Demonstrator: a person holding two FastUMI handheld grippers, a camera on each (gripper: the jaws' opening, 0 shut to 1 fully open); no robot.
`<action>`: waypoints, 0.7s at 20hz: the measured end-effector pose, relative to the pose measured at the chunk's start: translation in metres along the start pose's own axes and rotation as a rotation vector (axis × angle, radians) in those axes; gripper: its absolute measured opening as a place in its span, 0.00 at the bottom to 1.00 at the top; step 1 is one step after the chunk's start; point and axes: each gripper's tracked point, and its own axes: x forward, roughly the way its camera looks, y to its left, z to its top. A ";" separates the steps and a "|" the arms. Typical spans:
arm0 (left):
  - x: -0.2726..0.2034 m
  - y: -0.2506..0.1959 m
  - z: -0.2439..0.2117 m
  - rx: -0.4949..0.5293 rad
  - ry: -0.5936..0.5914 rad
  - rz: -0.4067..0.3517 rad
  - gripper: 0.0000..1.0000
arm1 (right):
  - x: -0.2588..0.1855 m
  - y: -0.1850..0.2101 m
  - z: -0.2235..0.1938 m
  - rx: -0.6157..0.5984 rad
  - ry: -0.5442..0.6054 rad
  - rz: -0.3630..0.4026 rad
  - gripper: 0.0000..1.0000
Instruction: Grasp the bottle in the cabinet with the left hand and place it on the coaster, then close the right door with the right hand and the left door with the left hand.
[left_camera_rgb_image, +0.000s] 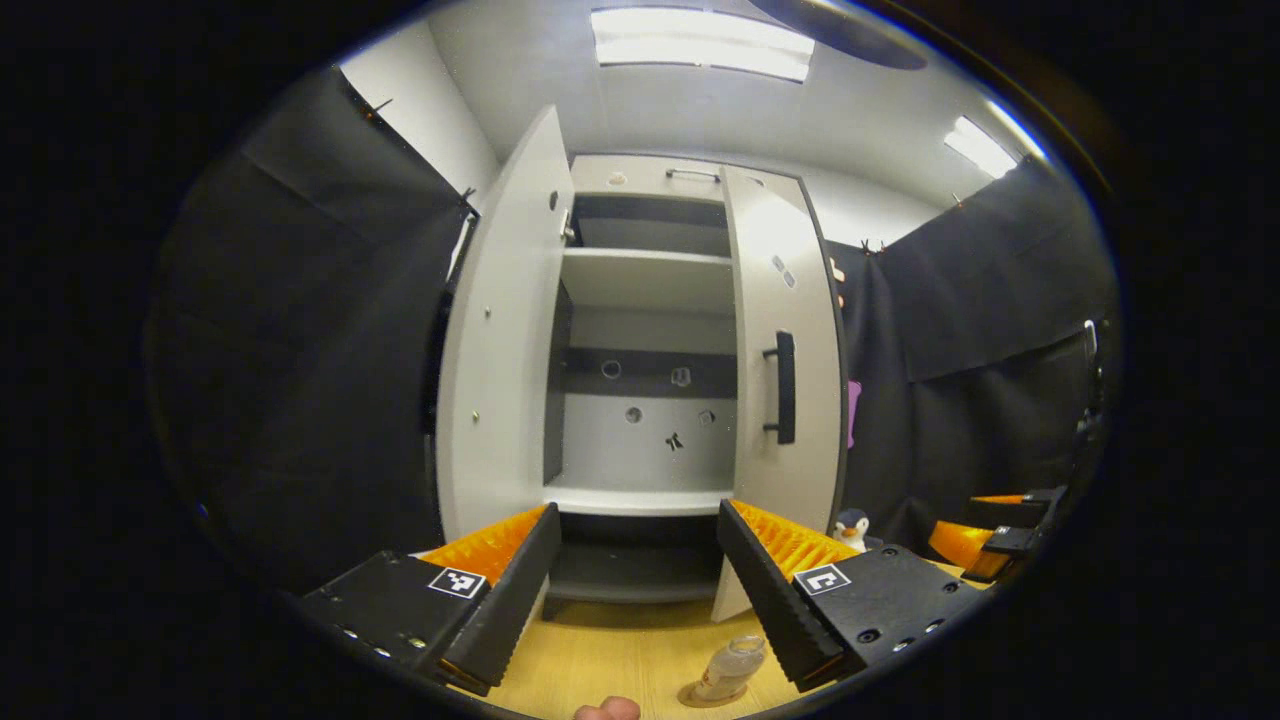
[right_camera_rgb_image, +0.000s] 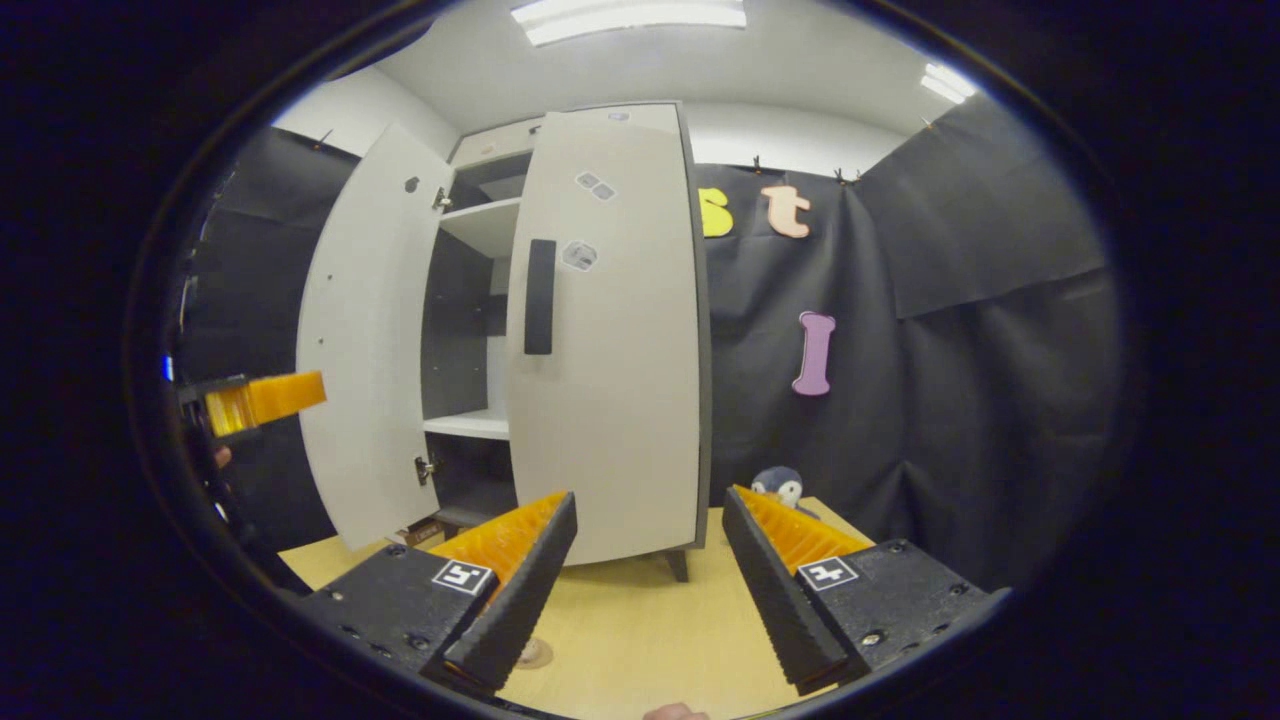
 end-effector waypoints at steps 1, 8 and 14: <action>0.001 0.019 0.023 -0.005 -0.045 0.037 0.96 | 0.002 0.003 0.002 -0.002 -0.006 0.009 0.96; 0.029 0.138 0.067 0.106 -0.112 0.301 0.99 | 0.006 0.019 -0.001 -0.038 0.002 0.059 0.96; 0.069 0.172 0.026 -0.005 0.001 0.391 0.90 | -0.002 0.009 0.002 -0.042 -0.010 0.034 0.96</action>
